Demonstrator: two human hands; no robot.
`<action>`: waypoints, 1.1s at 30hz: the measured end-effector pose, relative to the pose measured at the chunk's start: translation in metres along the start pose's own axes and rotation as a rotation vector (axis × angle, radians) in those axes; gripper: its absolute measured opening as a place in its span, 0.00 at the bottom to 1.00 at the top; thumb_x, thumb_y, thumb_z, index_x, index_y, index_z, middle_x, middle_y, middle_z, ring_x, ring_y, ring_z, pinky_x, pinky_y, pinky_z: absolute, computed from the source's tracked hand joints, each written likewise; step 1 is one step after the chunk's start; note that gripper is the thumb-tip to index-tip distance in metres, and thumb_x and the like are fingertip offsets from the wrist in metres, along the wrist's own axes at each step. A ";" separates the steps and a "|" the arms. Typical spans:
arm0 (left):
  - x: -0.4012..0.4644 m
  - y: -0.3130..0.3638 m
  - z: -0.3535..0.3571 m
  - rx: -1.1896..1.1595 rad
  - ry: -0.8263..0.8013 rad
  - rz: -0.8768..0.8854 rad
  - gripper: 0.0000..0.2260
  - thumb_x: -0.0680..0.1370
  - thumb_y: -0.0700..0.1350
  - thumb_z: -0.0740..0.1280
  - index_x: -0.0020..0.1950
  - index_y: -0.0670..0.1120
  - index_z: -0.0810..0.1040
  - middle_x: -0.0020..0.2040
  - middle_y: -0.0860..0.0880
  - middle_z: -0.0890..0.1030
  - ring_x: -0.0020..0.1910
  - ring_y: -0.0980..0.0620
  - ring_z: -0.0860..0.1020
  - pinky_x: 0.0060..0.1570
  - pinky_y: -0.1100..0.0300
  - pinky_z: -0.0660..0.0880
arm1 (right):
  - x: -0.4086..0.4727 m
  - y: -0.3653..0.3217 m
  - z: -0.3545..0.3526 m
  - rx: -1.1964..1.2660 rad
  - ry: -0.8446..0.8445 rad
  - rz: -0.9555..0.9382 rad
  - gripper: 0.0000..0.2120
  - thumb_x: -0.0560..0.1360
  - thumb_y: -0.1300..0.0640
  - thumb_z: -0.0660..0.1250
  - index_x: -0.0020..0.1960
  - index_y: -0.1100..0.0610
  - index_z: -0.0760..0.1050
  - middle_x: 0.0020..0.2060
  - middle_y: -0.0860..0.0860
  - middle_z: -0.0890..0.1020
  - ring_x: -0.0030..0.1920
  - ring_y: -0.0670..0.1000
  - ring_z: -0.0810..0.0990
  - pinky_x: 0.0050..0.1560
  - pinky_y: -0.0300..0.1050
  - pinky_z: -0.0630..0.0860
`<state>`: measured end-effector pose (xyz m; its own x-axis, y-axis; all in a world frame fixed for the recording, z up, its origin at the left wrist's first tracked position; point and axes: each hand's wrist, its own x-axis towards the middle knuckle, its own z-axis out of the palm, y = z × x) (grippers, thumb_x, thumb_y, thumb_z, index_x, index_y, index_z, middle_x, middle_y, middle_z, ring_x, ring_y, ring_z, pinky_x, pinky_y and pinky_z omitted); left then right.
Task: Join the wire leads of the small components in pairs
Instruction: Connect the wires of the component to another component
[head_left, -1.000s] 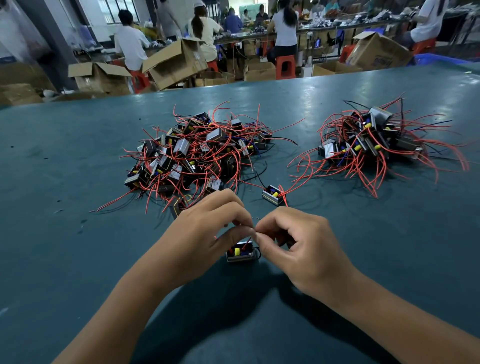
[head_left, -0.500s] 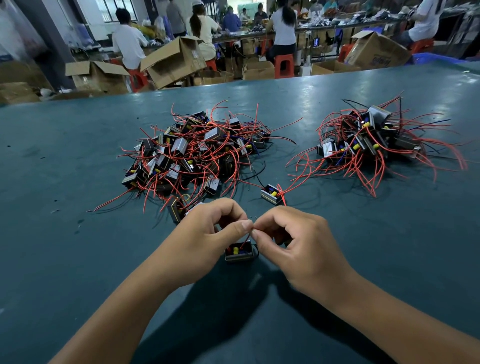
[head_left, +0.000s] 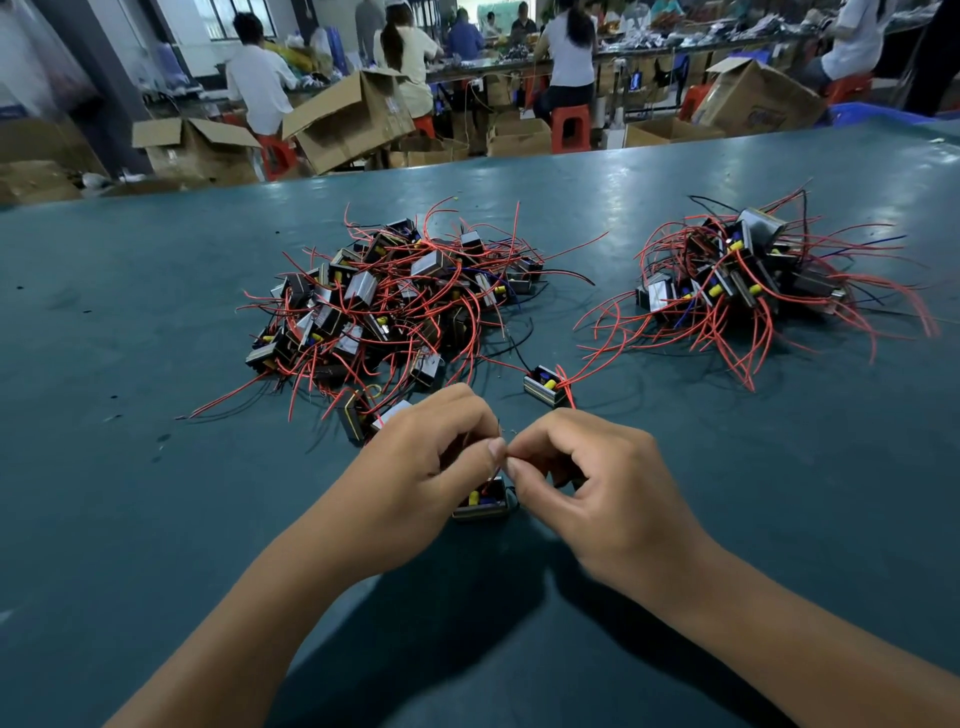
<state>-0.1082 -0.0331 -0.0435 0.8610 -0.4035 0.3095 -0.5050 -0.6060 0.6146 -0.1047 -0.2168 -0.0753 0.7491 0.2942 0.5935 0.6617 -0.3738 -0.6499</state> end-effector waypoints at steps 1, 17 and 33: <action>0.000 0.000 0.001 -0.037 -0.003 -0.032 0.09 0.79 0.48 0.62 0.39 0.49 0.73 0.38 0.56 0.71 0.38 0.55 0.70 0.39 0.65 0.65 | 0.000 0.000 0.000 0.000 0.001 -0.004 0.02 0.73 0.62 0.70 0.41 0.57 0.79 0.34 0.45 0.78 0.36 0.43 0.76 0.39 0.31 0.70; 0.003 -0.006 0.012 -0.423 0.030 -0.269 0.10 0.75 0.49 0.64 0.35 0.51 0.77 0.29 0.55 0.68 0.29 0.56 0.64 0.32 0.64 0.60 | 0.000 0.002 -0.002 -0.045 0.022 -0.018 0.03 0.73 0.63 0.71 0.42 0.57 0.79 0.35 0.45 0.79 0.37 0.43 0.77 0.40 0.33 0.71; 0.002 -0.024 0.006 -0.280 -0.096 -0.141 0.10 0.79 0.53 0.67 0.49 0.48 0.82 0.35 0.62 0.77 0.33 0.62 0.70 0.37 0.70 0.67 | 0.001 0.009 -0.005 0.198 -0.025 0.269 0.06 0.75 0.60 0.71 0.41 0.51 0.79 0.29 0.47 0.78 0.29 0.42 0.71 0.31 0.35 0.68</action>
<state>-0.0944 -0.0240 -0.0620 0.9049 -0.3998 0.1458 -0.3335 -0.4534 0.8266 -0.0985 -0.2244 -0.0782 0.8967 0.2305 0.3779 0.4313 -0.2632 -0.8630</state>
